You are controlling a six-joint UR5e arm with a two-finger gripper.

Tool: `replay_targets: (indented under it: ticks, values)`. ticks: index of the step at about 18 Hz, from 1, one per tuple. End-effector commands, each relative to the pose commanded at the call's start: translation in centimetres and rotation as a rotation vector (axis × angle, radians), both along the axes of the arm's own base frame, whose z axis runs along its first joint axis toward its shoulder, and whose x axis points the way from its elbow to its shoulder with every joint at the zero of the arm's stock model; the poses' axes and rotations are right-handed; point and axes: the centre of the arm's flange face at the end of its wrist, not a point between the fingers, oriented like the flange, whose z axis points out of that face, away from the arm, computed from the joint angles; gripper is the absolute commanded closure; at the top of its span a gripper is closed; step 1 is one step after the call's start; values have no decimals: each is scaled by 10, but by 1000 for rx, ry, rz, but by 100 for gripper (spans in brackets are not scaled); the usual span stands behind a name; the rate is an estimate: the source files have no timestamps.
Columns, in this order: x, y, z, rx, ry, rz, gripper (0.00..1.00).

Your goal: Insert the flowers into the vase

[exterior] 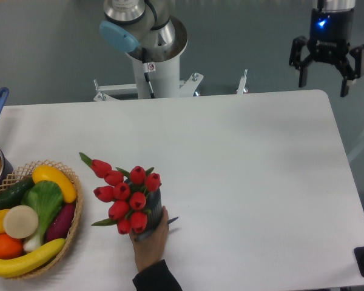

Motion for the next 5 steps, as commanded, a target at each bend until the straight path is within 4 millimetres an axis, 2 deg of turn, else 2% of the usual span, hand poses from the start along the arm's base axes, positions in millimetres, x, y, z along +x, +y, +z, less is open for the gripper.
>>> replay_targets:
  ticks: [2,5]
  values:
    - [-2,-21,3,-94,0,-56,0]
    - [-1,-26,1,-112,-12,-82,0]
